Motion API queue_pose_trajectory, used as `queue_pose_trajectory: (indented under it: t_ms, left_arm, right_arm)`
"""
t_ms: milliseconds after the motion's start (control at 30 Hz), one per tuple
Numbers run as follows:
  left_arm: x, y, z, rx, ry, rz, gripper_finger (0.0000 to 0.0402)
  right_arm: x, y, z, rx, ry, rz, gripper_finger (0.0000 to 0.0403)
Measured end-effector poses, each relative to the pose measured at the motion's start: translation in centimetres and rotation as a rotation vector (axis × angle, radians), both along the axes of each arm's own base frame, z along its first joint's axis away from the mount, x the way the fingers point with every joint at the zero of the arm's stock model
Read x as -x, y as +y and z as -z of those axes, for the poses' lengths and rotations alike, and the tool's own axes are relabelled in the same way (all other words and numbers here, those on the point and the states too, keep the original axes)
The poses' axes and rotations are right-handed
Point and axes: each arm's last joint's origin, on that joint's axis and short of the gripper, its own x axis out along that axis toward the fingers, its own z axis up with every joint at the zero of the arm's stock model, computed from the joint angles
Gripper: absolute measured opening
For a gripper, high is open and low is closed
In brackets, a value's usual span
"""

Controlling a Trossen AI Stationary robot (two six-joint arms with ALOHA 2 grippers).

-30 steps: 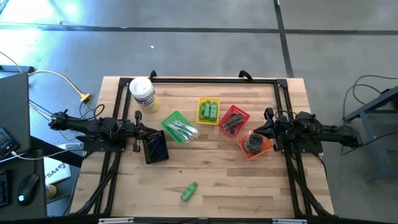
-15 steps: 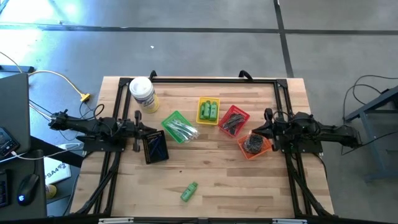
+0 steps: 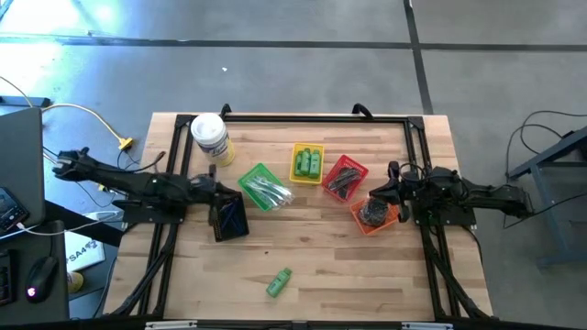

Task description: Pick & Place Travel size toiletries

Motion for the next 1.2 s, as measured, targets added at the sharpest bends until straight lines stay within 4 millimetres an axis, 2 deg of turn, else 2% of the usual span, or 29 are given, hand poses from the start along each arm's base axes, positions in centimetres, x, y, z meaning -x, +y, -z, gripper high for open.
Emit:
queue_pose_trajectory:
  t_ms: [267, 400, 533, 667, 833, 1000, 1200]
  left_arm:
    - [-7.1, -1.9, -1.9, 0.015, 0.331, -0.016, 0.0000]
    - [-10.5, -4.2, -2.9, 0.004, 0.430, 0.057, 0.0000]
    - [-13.1, -7.3, -5.0, 0.008, 0.408, 0.161, 0.0000]
    - [-14.4, -9.7, -6.5, 0.063, 0.378, 0.187, 0.0004]
    - [-14.9, -11.3, -7.9, 0.185, 0.375, 0.142, 0.0032]
    - [-15.4, -12.2, -7.3, 0.288, 0.406, 0.095, 0.0080]
    - [-16.6, -14.1, -5.1, 0.352, 0.427, 0.116, 0.0143]
  right_arm:
    - [-0.1, -0.1, 0.2, 0.002, -0.008, 0.047, 0.0002]
    - [-0.1, -0.1, 0.2, 0.003, -0.007, 0.046, 0.0002]
    - [-0.1, -0.1, 0.2, 0.027, -0.009, 0.021, 0.0002]
    - [-0.1, 0.0, 0.2, 0.050, -0.008, -0.018, 0.0002]
    - [-0.1, 0.1, 0.2, 0.052, -0.007, -0.042, 0.0002]
    - [-0.1, 0.1, 0.3, 0.049, -0.004, -0.042, 0.0002]
    - [-0.1, 0.1, 0.3, 0.049, -0.001, -0.043, 0.0002]
